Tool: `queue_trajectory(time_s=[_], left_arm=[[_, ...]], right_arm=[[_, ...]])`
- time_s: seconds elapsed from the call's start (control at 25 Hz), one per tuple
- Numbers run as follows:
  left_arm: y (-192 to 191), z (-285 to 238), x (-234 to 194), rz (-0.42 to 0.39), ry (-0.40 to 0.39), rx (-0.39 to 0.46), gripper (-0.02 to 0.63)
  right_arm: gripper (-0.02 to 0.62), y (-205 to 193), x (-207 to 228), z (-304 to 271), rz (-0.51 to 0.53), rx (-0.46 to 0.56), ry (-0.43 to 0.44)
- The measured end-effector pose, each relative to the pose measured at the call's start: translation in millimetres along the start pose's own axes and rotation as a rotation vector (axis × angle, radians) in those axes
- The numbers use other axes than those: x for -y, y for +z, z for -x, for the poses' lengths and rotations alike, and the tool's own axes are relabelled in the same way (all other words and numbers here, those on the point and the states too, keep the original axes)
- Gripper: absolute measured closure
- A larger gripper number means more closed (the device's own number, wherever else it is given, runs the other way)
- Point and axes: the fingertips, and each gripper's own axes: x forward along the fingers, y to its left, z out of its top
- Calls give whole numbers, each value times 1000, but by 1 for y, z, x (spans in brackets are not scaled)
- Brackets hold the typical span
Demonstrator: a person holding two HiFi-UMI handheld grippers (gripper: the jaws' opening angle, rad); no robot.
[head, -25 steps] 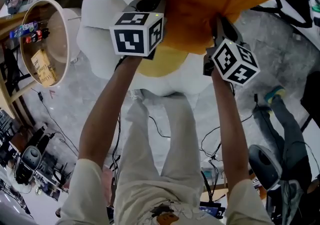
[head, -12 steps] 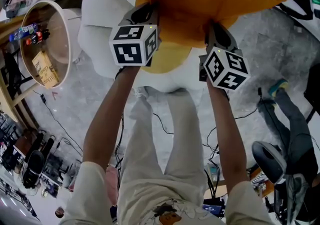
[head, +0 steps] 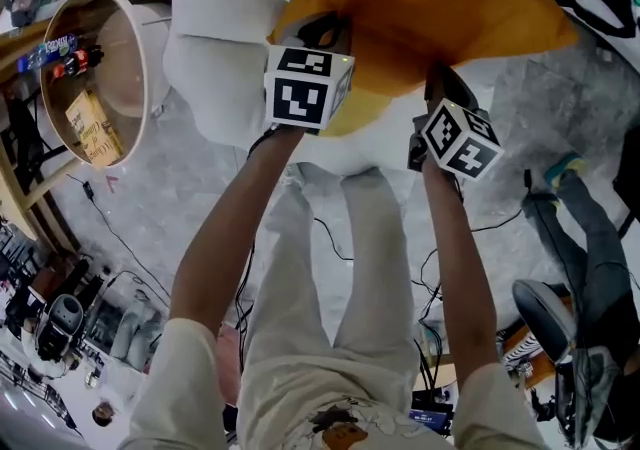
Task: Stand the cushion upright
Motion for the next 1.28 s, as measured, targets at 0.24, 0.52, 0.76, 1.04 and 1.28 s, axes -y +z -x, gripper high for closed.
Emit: queue_trajectory(time_s=[0.24,0.52,0.76,1.04,1.28], left_arm=[[-24,0,-13,24,2,-2,558],[-27,2,-10,-50,25,6,534],[-38,12,-6,-26,16,-21,472],[-52,44,21,-69,-16,-37,473],[-52,83,38,-62,-1,-22,476]], right_arm=[[563,-19,-8,-5,73,-8,22],[546,-28,-2,-1,70,-18,-1],[526,-35,4,8,41,-42,-26],[514,-39,6,38,61,-36,-50],[549,-46,-7,70,189,-53,-54]])
